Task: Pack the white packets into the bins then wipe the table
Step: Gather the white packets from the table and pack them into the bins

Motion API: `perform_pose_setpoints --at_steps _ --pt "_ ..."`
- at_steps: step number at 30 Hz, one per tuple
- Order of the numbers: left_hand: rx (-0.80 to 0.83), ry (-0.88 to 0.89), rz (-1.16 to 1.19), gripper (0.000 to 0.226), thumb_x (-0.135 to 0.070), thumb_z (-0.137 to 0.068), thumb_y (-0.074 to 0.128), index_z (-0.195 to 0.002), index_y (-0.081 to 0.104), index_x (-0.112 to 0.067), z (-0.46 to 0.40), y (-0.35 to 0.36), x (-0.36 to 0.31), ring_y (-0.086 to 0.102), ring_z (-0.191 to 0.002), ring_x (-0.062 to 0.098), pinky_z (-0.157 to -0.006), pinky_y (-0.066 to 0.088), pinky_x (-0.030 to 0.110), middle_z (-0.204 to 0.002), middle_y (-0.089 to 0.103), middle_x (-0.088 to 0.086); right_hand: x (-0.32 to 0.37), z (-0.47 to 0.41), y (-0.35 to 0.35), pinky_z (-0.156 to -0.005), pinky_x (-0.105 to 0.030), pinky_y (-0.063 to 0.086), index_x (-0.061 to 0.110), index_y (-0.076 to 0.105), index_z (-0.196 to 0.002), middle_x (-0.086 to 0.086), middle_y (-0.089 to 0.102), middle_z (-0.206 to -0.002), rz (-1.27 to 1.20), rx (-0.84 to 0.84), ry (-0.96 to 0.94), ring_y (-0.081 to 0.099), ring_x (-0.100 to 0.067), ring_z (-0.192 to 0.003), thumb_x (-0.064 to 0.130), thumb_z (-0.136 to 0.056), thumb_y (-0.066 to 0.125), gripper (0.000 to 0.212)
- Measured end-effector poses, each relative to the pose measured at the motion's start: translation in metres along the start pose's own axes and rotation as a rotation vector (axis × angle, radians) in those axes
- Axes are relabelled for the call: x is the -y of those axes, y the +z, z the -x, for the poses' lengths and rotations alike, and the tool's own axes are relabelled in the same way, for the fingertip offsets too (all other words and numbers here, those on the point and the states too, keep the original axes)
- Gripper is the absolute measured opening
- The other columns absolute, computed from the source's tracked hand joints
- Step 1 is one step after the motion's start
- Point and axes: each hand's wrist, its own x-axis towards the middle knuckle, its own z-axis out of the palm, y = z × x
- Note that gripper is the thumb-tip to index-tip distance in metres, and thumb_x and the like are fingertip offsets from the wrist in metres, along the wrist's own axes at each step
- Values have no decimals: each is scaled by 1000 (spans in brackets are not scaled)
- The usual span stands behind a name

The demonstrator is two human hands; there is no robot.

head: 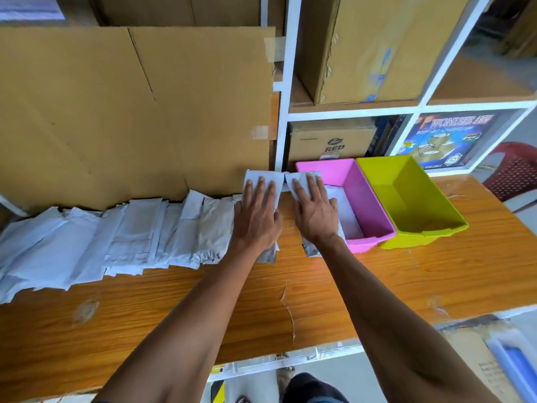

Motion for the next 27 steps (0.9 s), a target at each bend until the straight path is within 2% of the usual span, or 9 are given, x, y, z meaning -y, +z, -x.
perform_pose_setpoints --at_steps 5,9,12,15,22,27 --pt "-22 21 84 72 -44 -104 36 -169 11 -26 -15 5 -34 -3 -164 29 -122 34 56 -178 4 3 -41 -4 -12 -104 -62 43 35 28 -163 -6 20 -174 47 12 61 14 -30 -161 38 -107 41 58" --pt "-2 20 115 72 -45 -105 36 -169 8 -26 -37 19 -68 -5 -164 29 -124 31 58 -178 1 3 -85 -14 -16 -105 -61 43 35 26 -164 -5 18 -174 67 28 103 14 -30 -161 38 -106 40 59" --pt "3 -1 130 72 -47 -105 35 -169 9 -27 -58 34 -95 -5 -164 29 -124 28 63 -178 2 2 -119 -28 -14 -108 -64 40 35 27 -164 -5 19 -174 30 35 114 14 -30 -161 37 -107 41 59" --pt "29 -19 130 72 -46 -107 34 -170 7 -26 -79 46 -126 -8 -163 30 -127 23 60 -178 -1 5 -151 -45 -14 -107 -62 40 35 30 -163 -4 21 -173 -7 32 114 15 -30 -161 36 -106 43 59" --pt "50 -118 89 75 -53 -103 28 -169 2 -26 -130 92 -182 -6 -163 38 -129 18 61 -177 -1 15 -206 -99 -16 -109 -65 39 34 26 -164 -2 18 -174 -87 63 90 13 -28 -161 36 -106 42 60" --pt "156 -199 128 74 -48 -108 36 -169 -2 -30 -141 114 -199 -12 -162 40 -127 12 63 -177 -10 12 -223 -116 -6 -110 -67 40 34 26 -164 -4 18 -174 -113 102 74 13 -29 -161 36 -107 42 59"
